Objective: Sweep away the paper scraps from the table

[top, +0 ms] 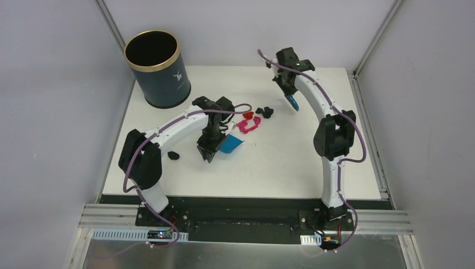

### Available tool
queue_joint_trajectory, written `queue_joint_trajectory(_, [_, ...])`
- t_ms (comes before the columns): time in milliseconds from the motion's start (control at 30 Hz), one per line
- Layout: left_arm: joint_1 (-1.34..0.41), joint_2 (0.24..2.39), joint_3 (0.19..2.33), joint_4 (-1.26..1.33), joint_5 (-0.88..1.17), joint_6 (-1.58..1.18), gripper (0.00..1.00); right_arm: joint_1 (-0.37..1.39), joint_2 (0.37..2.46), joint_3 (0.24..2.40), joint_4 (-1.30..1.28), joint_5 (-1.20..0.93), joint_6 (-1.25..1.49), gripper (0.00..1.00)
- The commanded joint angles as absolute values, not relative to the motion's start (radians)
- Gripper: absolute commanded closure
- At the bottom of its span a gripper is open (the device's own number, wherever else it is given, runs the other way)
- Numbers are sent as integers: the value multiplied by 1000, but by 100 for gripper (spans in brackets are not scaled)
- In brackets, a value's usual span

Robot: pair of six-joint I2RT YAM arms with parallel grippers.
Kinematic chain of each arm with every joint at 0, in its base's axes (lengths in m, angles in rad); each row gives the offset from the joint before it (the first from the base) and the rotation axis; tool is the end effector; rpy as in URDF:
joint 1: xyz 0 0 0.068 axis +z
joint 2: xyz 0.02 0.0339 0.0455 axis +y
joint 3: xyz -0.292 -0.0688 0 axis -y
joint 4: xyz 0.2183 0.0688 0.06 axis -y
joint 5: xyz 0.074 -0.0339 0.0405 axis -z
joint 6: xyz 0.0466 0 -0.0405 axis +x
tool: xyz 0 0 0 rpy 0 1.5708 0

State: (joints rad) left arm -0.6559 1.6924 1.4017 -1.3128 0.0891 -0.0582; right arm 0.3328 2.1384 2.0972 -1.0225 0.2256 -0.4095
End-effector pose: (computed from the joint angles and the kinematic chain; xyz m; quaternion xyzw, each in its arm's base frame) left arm 0.2176 -0.1727 0.2779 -0.2934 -0.9548 0.0360 0.0309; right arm 0.4340 0.1390 0.3063 -0.3225 0.9066 -0.1184 0.2449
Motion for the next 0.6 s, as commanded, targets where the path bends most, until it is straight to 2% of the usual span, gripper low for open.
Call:
queue_joint_trajectory(0, [-673,1751,1456,-1292,111,-16,100,402,2207,2183,-979,392,-492,100])
queue_joint_trajectory(233, [-678,1853,1491,-1275,128,7,100,480,2260,2200,-1033,250,-434,100])
queue_joint_trajectory(567, [-678,1978,1572,-1273,130,30,100,625,2228,2083,-1081,55,-385,100])
